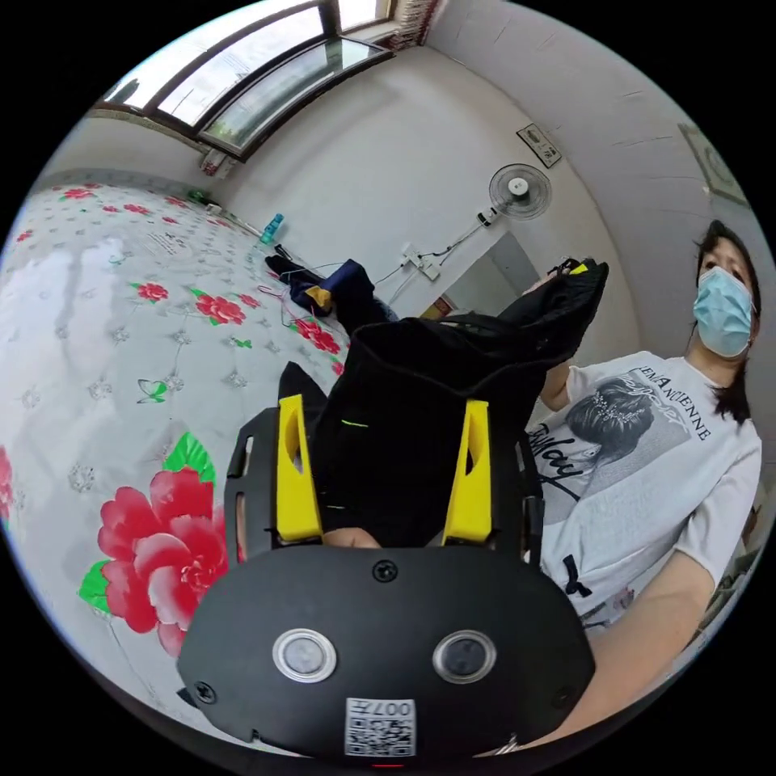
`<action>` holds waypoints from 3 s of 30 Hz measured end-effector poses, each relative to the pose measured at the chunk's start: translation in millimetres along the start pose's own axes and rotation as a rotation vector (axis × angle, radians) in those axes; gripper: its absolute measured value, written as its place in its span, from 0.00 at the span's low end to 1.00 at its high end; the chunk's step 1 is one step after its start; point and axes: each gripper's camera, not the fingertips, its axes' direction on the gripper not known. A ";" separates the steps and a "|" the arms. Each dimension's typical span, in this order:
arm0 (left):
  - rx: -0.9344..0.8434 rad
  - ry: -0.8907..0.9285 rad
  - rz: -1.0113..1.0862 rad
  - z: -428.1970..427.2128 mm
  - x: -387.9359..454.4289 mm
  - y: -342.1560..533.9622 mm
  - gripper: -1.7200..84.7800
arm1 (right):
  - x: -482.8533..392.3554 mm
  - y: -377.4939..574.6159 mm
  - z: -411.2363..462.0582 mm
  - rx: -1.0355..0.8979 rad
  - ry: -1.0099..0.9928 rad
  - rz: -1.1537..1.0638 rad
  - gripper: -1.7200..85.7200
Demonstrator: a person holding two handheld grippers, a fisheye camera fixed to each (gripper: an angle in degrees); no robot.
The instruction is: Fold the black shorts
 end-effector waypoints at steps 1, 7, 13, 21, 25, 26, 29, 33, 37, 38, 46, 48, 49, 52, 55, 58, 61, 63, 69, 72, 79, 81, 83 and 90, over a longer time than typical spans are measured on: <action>-0.002 0.037 0.001 1.5 -3.0 -2.7 0.26 | -0.6 -3.2 0.6 0.001 -0.001 0.005 0.02; 0.041 0.269 0.000 -0.1 -18.0 -26.6 0.03 | -2.1 -29.0 -3.5 0.026 0.053 0.081 0.02; -0.007 0.205 -0.021 -13.3 -10.6 -35.3 0.26 | -13.3 -50.4 -23.5 0.062 0.065 0.084 0.02; -0.075 0.384 -0.004 23.2 -11.2 -60.3 0.11 | -17.4 -75.8 -30.8 0.032 0.045 0.018 0.03; -0.010 0.387 0.028 18.0 1.6 -65.6 0.02 | -11.2 -73.7 -52.6 0.093 0.056 0.033 0.03; 0.021 0.326 0.064 8.5 15.9 -66.7 0.01 | -9.6 -71.6 -61.1 0.108 0.075 0.041 0.03; 0.047 0.188 0.137 -16.4 59.7 -70.0 0.01 | -4.8 -65.5 -83.6 0.139 0.120 0.055 0.03; 0.123 -0.107 0.226 -58.1 153.6 -72.0 0.01 | 4.7 -62.4 -115.1 0.171 0.235 0.105 0.03; 0.194 -0.407 0.332 -81.0 272.8 -71.7 0.01 | 2.2 -67.5 -152.3 0.224 0.312 0.114 0.03; 0.211 -0.507 0.371 -82.6 314.6 -71.4 0.01 | -0.3 -71.4 -165.1 0.239 0.328 0.111 0.02; 0.225 -0.984 0.548 -47.7 497.2 -90.4 0.01 | -4.3 -124.1 -240.5 0.317 0.327 0.033 0.02; 0.228 -1.034 0.543 -44.9 506.0 -104.0 0.01 | 11.5 -142.3 -251.0 0.300 0.347 0.008 0.02; 0.232 -1.038 0.534 -45.7 504.3 -107.8 0.01 | 18.1 -146.1 -251.4 0.293 0.349 0.006 0.02; 0.235 -1.006 0.454 -55.7 473.0 -129.8 0.01 | 71.9 -159.2 -237.7 0.246 0.317 0.044 0.02; 0.198 -1.003 0.313 -67.4 405.0 -154.7 0.01 | 155.3 -158.3 -193.9 0.162 0.255 0.157 0.02; 0.173 -0.952 0.126 -77.5 304.9 -176.6 0.01 | 251.1 -142.3 -120.2 0.032 0.247 0.296 0.02; 0.128 -0.927 -0.074 -82.1 188.0 -188.5 0.01 | 341.4 -114.0 -30.2 -0.113 0.259 0.386 0.02; 0.085 -0.942 -0.203 -81.8 99.8 -191.2 0.01 | 399.7 -87.8 37.1 -0.165 0.253 0.391 0.02; 0.006 -0.976 -0.367 -81.2 -79.1 -185.4 0.01 | 536.0 -18.0 191.8 -0.392 0.227 0.509 0.02; -0.002 -0.966 -0.468 -86.0 -154.7 -177.5 0.01 | 589.2 15.5 254.7 -0.478 0.221 0.530 0.03; 0.105 -0.893 -0.519 -112.7 -235.4 -164.1 0.03 | 680.0 78.4 324.2 -0.510 0.202 0.659 0.05; 0.133 -0.913 -0.498 -129.4 -230.9 -162.1 0.06 | 697.2 89.8 310.0 -0.461 0.190 0.669 0.06; 0.156 -0.912 -0.487 -140.7 -216.0 -158.0 0.07 | 703.8 94.9 284.9 -0.424 0.193 0.680 0.07; -0.094 -1.020 -0.343 -56.5 -110.7 -99.5 0.06 | 609.3 150.5 143.3 -0.451 0.175 0.617 0.11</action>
